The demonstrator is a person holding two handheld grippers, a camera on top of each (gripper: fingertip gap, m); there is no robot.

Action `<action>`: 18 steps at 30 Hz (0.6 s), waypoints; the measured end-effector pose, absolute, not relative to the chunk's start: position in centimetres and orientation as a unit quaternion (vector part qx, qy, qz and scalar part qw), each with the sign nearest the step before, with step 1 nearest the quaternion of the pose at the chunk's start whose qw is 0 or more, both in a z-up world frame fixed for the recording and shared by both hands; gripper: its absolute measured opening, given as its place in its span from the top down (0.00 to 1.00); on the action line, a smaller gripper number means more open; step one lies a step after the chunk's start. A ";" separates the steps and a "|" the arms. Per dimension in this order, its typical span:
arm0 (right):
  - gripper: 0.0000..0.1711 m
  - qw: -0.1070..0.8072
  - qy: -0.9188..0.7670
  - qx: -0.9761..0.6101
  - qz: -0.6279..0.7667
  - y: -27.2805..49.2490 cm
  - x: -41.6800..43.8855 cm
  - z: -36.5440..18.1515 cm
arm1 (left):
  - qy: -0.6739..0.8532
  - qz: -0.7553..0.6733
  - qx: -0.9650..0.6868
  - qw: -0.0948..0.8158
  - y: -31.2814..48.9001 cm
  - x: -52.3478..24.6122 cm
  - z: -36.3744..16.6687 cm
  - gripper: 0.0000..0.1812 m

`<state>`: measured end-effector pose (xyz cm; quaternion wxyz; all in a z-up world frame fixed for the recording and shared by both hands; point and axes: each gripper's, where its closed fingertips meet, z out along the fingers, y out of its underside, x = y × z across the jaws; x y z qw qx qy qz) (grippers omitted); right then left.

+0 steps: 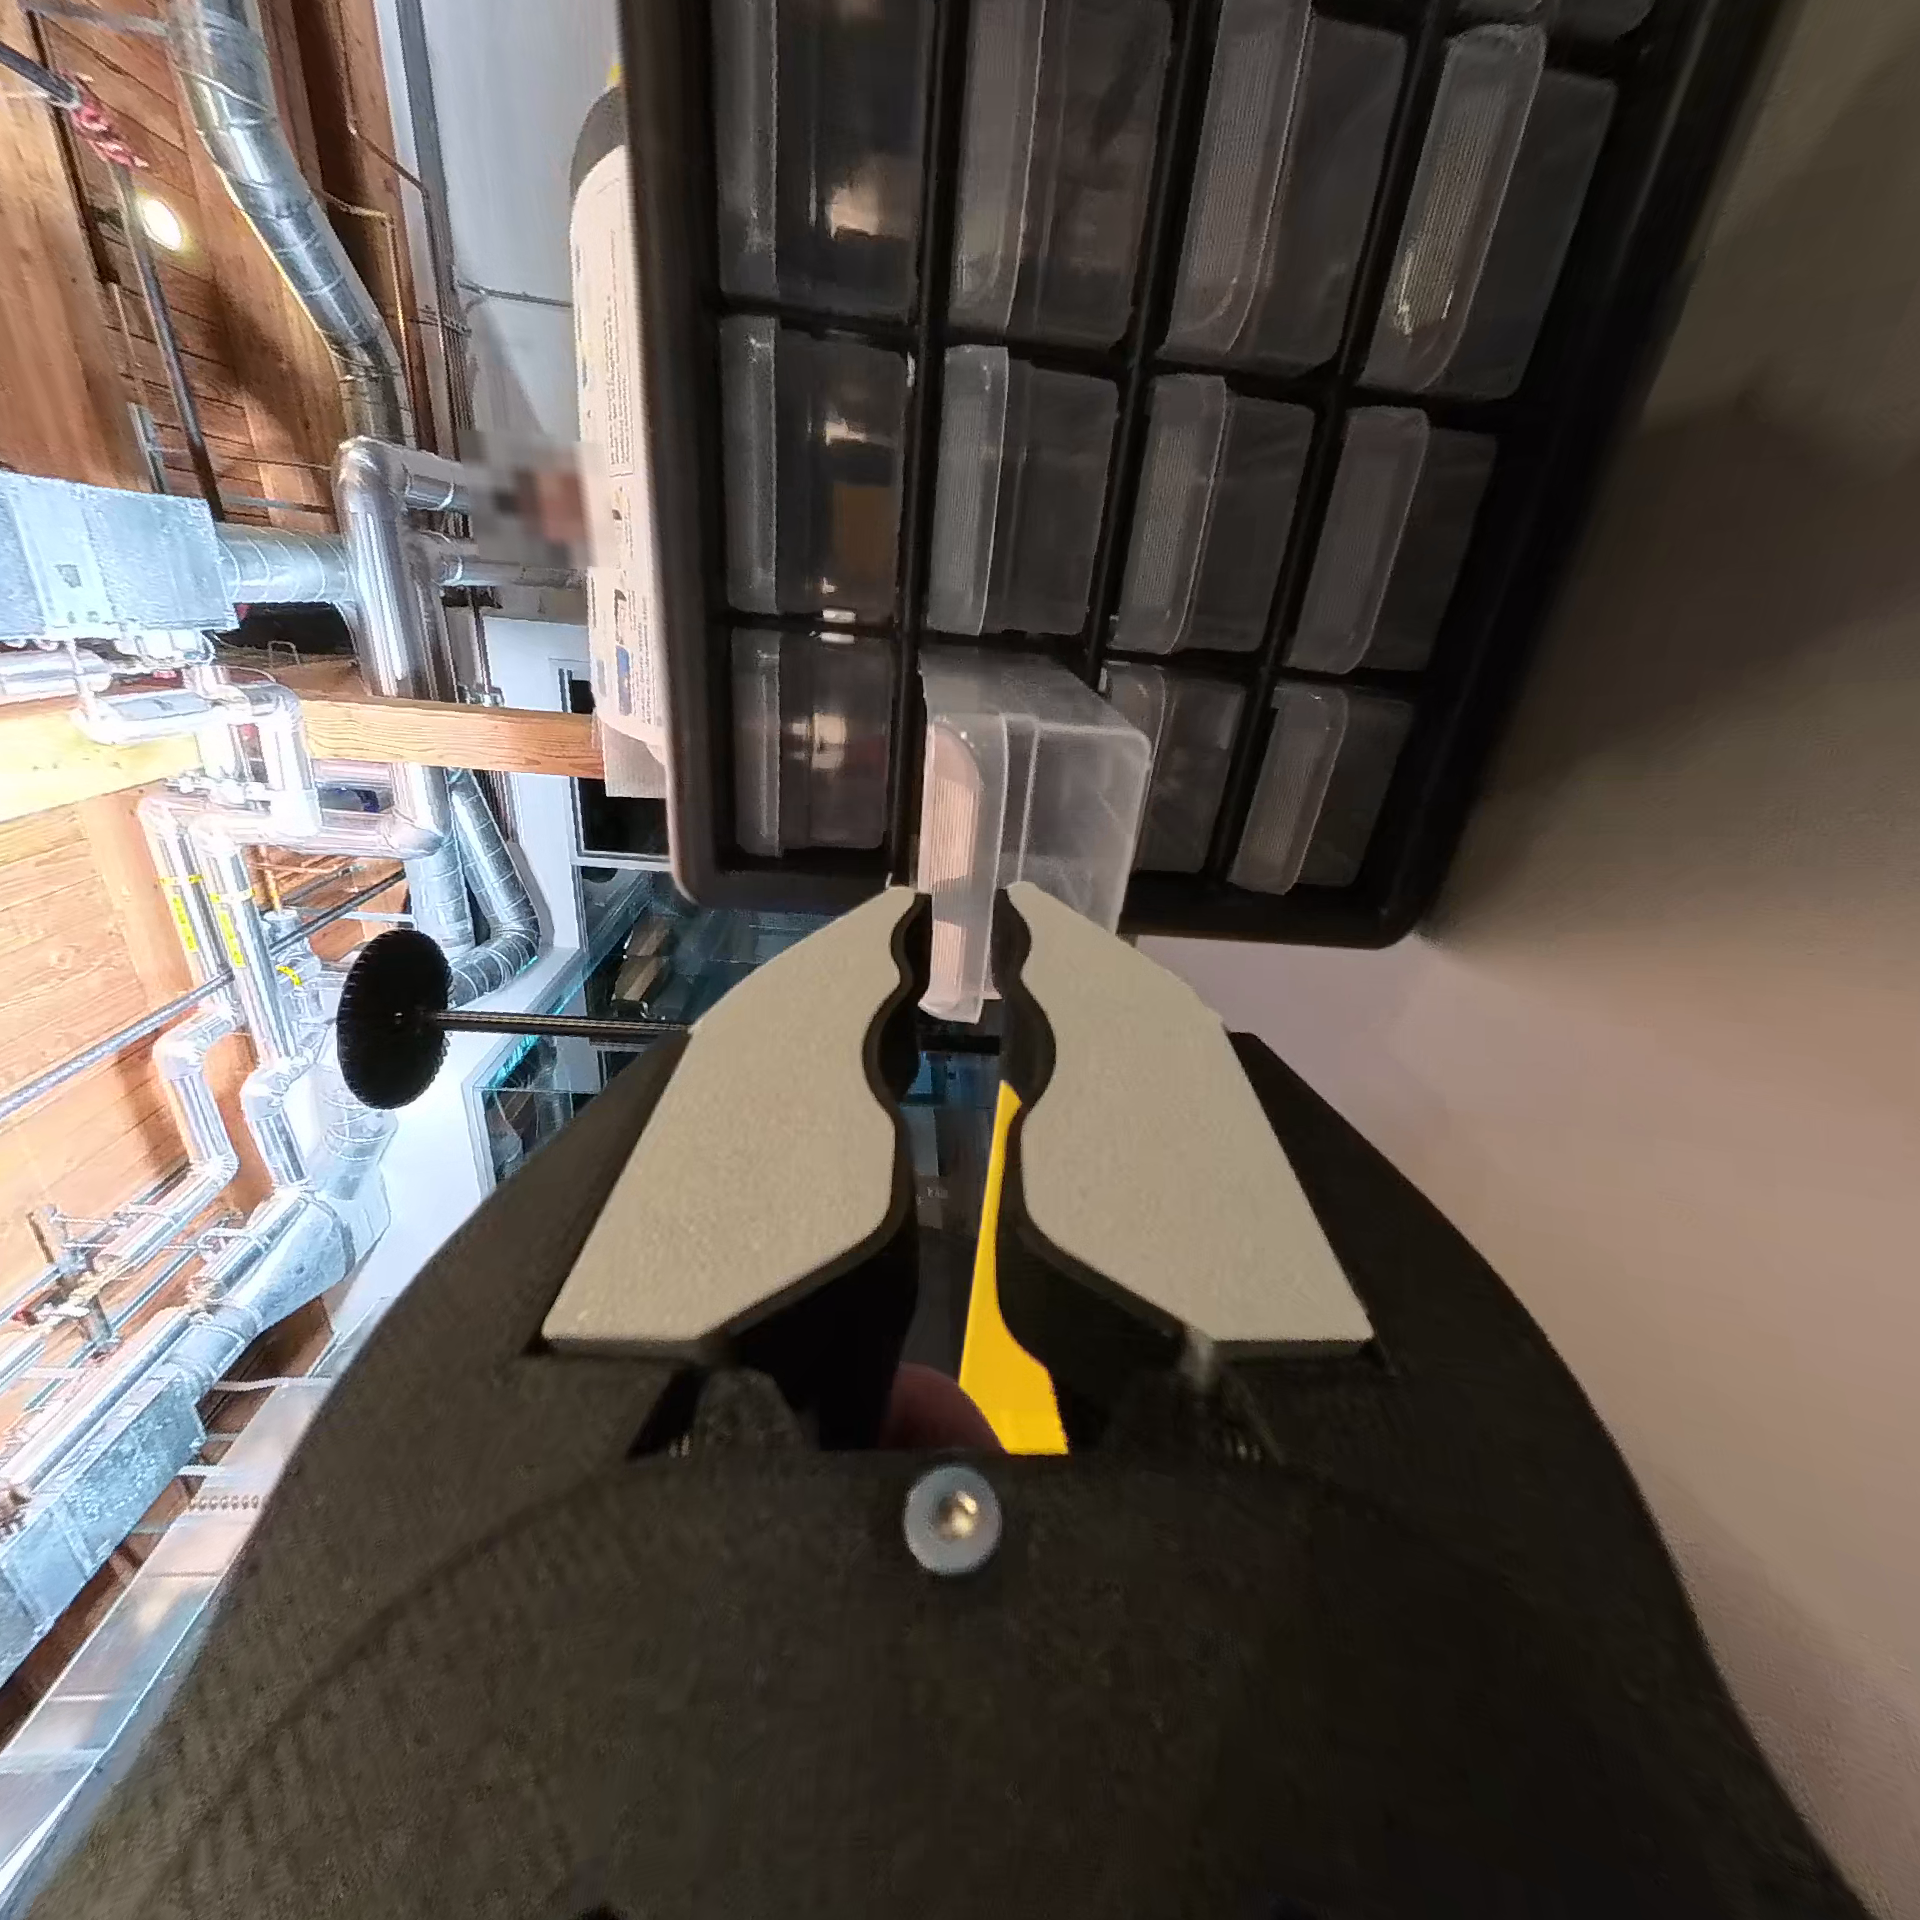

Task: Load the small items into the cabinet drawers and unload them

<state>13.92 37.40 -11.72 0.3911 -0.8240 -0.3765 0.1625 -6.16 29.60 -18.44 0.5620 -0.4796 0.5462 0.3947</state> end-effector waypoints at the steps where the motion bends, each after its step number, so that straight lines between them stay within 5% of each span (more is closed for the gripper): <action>1: 0.95 0.391 -0.376 -0.824 0.162 37.4 13.9 -11.7 | 0.545 0.391 -0.480 0.565 29.3 -6.2 -18.4 0.94; 13: 0.95 0.391 -0.373 -0.827 0.159 37.4 13.9 -11.7 | 0.555 0.371 -0.485 0.565 27.2 -6.2 -19.1 0.93; 18: 0.95 0.391 -0.373 -0.826 0.160 37.4 13.9 -11.7 | 0.555 0.362 -0.492 0.565 27.2 -6.2 -19.3 0.83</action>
